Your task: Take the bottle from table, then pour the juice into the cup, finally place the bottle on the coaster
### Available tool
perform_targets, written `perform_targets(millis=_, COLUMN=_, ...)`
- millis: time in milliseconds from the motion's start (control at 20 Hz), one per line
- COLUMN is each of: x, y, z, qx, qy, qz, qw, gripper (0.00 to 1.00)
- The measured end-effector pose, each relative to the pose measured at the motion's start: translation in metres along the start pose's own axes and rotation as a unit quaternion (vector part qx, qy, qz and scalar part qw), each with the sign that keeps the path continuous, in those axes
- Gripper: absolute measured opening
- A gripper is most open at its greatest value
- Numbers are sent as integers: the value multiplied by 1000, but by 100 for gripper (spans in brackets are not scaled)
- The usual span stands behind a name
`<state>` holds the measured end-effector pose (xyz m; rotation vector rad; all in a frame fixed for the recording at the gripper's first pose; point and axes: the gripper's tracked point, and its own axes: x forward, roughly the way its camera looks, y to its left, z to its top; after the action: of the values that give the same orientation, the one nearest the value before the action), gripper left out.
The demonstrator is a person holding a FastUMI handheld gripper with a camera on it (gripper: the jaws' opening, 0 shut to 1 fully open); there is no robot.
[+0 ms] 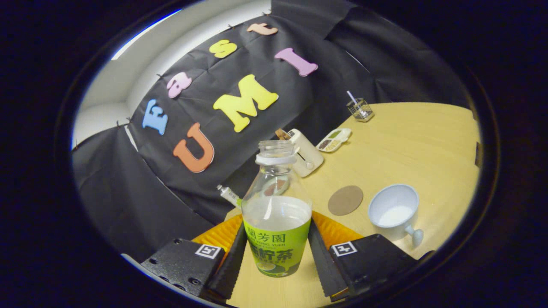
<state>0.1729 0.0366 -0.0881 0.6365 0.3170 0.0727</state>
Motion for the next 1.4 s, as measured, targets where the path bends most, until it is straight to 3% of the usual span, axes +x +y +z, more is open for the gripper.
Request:
perform_targets(millis=200, x=21, y=1, z=-3, qx=-107, qy=-1, qz=-24, qw=994, gripper=80)
perform_targets(millis=450, x=58, y=-18, z=-5, qx=-229, qy=-1, qz=-44, qw=972, gripper=80)
perform_targets(millis=600, x=79, y=-25, z=5, qx=-249, qy=-12, qz=-47, qw=967, gripper=80)
perform_targets(millis=850, x=106, y=-51, z=36, qx=-295, qy=-47, qz=-93, qw=950, gripper=80)
perform_targets(millis=1150, x=126, y=-71, z=51, qx=-282, qy=-54, qz=-104, qw=952, gripper=81)
perform_targets(millis=1400, x=141, y=-91, z=57, qx=-309, qy=-43, qz=-132, qw=941, gripper=81)
